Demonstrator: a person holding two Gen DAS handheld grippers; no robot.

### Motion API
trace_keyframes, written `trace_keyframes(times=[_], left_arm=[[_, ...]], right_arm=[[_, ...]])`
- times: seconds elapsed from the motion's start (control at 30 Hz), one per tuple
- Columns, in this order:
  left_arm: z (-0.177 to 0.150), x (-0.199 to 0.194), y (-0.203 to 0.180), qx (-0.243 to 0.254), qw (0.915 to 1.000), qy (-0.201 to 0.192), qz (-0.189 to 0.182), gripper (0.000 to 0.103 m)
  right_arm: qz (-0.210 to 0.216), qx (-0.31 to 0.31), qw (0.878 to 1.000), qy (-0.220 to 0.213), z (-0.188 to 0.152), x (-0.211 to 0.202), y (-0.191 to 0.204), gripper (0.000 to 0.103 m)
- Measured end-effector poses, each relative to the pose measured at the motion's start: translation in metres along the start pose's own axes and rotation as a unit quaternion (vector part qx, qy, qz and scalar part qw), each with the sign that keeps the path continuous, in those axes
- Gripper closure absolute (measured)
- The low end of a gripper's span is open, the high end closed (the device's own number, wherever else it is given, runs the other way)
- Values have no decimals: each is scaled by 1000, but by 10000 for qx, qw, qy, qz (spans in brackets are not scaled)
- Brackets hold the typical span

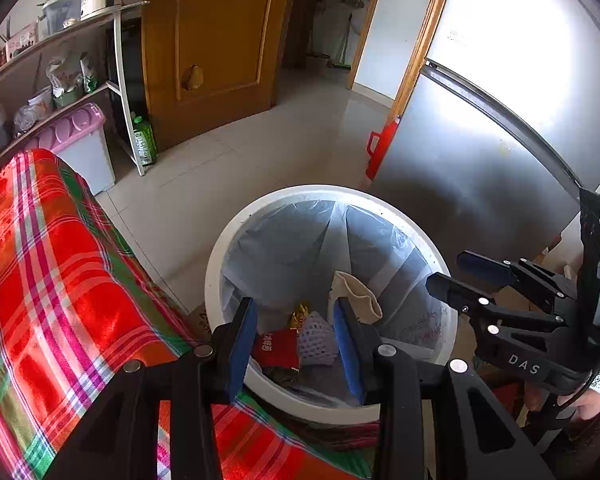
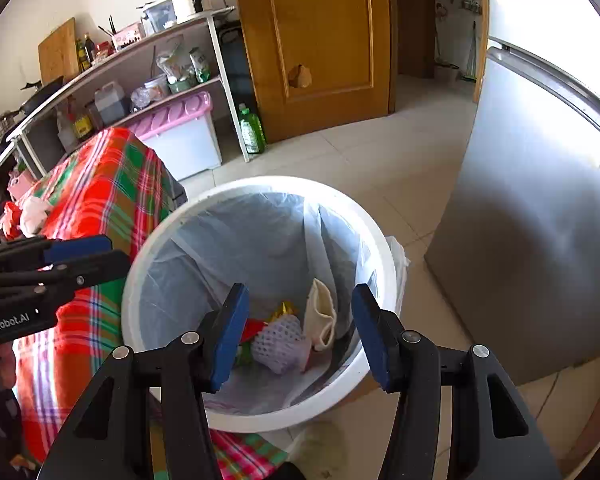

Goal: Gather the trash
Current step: 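Move both tools back over the table toward the foam net and tissue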

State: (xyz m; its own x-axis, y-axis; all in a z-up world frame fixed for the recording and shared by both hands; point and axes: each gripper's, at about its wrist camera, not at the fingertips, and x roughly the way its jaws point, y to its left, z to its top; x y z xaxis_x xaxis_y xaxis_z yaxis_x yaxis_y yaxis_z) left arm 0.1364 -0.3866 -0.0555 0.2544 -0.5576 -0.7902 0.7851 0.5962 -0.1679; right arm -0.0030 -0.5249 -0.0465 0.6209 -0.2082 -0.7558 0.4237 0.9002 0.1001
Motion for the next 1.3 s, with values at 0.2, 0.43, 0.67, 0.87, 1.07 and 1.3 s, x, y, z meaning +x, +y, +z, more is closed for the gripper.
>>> trace_keyframes(times=[0.2, 0.43, 0.67, 0.87, 1.07, 1.3], left_arm=[[-6, -22, 8, -110, 9998, -175, -22, 63], [-15, -48, 27, -309, 9988, -347, 119, 58], [-28, -82, 52, -563, 9963, -617, 226, 51], [-41, -114, 80, -758, 9921, -884, 478, 46], [-59, -145, 119, -1091, 9858, -1052, 717, 44], [-83, -172, 161, -1411, 9781, -1166, 990, 43]], right_arm=[[10, 35, 9999, -125, -1, -13, 10, 49], [87, 19, 9993, -359, 2, -30, 29, 49], [342, -153, 9973, -630, 9, -45, 63, 49], [695, -318, 9943, -750, 15, -50, 100, 48], [1034, -643, 9896, -763, 22, -46, 145, 48], [1338, -1018, 9833, -691, 26, -33, 201, 48]])
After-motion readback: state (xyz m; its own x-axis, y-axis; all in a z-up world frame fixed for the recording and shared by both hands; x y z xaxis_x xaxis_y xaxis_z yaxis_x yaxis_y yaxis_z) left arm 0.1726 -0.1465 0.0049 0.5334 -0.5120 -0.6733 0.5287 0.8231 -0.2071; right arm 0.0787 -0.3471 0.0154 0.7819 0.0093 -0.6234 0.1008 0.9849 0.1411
